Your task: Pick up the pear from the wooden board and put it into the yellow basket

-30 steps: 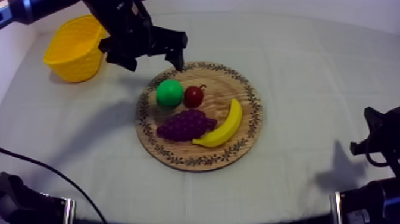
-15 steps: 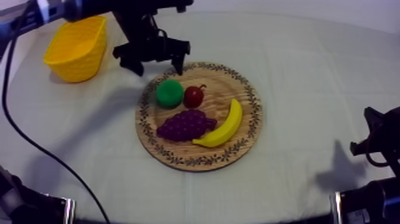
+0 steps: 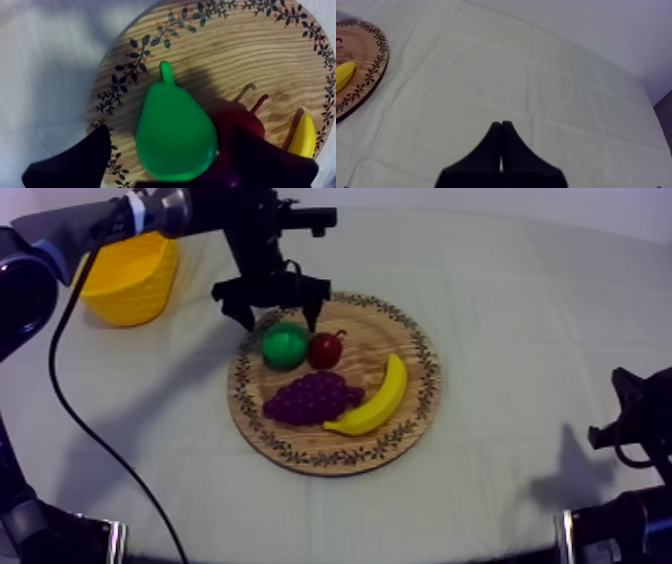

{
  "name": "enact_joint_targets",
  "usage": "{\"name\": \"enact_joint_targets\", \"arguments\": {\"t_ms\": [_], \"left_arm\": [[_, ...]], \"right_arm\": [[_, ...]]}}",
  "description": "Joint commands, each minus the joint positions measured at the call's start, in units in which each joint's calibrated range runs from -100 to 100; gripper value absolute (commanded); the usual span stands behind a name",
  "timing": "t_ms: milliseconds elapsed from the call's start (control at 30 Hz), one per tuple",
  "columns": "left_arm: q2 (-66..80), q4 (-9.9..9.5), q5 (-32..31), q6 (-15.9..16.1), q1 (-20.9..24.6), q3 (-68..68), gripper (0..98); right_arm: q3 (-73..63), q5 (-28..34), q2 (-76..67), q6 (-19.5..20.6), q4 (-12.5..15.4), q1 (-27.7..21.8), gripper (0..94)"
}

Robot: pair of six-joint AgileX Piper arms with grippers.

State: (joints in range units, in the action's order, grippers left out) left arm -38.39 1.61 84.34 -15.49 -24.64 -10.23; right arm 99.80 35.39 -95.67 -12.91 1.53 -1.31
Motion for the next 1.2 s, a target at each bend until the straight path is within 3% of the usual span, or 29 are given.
{"name": "enact_joint_targets", "arguments": {"t_ms": [0, 333, 700, 967, 1167], "left_arm": [[-0.48, 0.24, 0.05, 0.11, 0.05, -0.13, 85.9], [-3.09, 1.07, 0.04, 0.71, 0.03, -0.26, 82.8], [-4.58, 1.38, 0.04, 1.41, -0.05, -0.19, 54.6], [-4.92, 1.72, 0.04, 2.01, -0.07, -0.35, 44.7], [-4.04, 1.78, 0.04, 2.17, -0.07, 0.01, 44.4]], "right_arm": [[-0.02, 0.01, 0.0, -0.01, 0.0, 0.0, 0.4], [-0.02, 0.01, 0.0, -0.01, 0.0, 0.0, 0.4], [-0.02, 0.01, 0.0, -0.01, 0.0, 0.0, 0.4], [-0.02, 0.01, 0.0, -0.01, 0.0, 0.0, 0.4], [-0.02, 0.01, 0.0, -0.01, 0.0, 0.0, 0.4]]}}
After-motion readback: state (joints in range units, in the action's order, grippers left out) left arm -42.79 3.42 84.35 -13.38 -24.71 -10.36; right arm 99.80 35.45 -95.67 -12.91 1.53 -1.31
